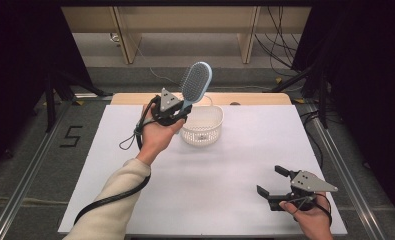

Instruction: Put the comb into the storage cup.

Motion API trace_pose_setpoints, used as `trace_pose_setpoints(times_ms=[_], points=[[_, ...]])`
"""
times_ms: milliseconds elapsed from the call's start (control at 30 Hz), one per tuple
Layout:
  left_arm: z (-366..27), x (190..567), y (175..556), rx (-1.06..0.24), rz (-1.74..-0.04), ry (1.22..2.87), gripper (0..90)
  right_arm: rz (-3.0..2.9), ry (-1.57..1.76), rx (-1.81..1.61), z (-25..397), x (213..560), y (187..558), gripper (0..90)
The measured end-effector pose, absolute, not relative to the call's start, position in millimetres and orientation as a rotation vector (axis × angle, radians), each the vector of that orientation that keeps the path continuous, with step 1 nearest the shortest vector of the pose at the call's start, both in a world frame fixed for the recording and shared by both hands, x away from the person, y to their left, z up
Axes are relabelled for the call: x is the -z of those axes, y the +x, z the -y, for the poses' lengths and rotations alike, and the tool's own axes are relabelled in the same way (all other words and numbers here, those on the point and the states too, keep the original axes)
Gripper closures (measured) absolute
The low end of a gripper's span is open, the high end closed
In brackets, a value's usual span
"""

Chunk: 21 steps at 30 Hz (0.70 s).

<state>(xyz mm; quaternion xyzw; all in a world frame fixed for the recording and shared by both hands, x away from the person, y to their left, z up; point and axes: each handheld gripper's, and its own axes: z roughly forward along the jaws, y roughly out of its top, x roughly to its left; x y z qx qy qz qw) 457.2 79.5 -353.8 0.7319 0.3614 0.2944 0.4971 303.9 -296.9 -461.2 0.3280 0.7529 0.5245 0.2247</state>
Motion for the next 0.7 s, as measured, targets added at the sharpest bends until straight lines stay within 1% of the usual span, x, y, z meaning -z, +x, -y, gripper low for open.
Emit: trace_pose_setpoints(times_ms=[700], points=[[-78.4, 353.0, 463.2, -0.704, -0.879, 1.763, 69.8, -2.077, 0.903, -1.448, 296.8, 461.2, 303.8, 7.9]])
